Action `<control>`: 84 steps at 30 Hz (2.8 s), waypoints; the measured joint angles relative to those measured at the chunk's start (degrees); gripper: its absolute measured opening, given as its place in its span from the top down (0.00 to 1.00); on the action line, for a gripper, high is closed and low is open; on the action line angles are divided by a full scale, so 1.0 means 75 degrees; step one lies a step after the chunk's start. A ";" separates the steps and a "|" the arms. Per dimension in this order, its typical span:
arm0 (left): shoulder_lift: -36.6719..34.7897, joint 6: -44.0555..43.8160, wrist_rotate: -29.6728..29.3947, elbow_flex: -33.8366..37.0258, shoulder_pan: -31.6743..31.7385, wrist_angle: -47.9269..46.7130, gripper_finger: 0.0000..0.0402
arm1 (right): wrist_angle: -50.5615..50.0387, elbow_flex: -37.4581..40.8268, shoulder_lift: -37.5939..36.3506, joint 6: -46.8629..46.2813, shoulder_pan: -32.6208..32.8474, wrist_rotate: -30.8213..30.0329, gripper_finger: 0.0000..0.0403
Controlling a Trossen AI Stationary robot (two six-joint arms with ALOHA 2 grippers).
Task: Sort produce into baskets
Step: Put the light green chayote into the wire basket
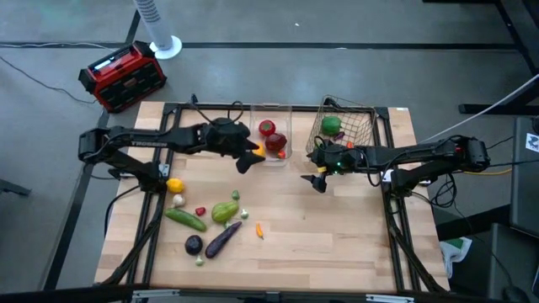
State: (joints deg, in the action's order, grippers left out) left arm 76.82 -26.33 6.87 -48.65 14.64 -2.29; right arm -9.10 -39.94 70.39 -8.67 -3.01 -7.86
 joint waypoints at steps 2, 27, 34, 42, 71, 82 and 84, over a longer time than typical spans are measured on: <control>0.0000 0.0151 0.0002 -0.0002 -0.0083 -0.0007 0.23 | 0.0001 0.0000 0.0000 0.0000 0.0000 0.0000 0.01; 0.0006 -0.3478 0.0200 0.0003 -0.2607 -0.3085 0.23 | 0.0000 0.0000 0.0000 -0.0003 0.0000 0.0000 0.01; 0.0230 -0.3334 -0.0372 0.0006 -0.3000 -0.4114 0.23 | 0.0002 0.0000 -0.0003 -0.0003 0.0000 0.0000 0.01; 0.0968 -0.3021 -0.0555 0.0006 -0.3285 -0.4063 0.23 | 0.0001 0.0000 -0.0003 -0.0004 0.0003 0.0003 0.01; 0.2024 -0.2110 -0.0297 0.0001 -0.3330 -0.4007 0.56 | -0.0001 0.0000 -0.0003 -0.0003 0.0002 0.0001 0.01; 0.1545 -0.2372 -0.0335 -0.1108 -0.3170 -0.3858 0.51 | -0.0282 -0.0590 -0.0003 0.0288 0.0003 0.0003 0.01; 0.1540 -0.2344 -0.0505 -0.1390 -0.3047 -0.3378 0.51 | -0.0552 -0.0908 -0.0003 0.0408 0.0003 0.0001 0.01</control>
State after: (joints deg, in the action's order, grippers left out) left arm 88.36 -43.91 3.08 -59.08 -8.21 -27.63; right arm -13.24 -46.75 70.37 -5.61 -2.98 -7.85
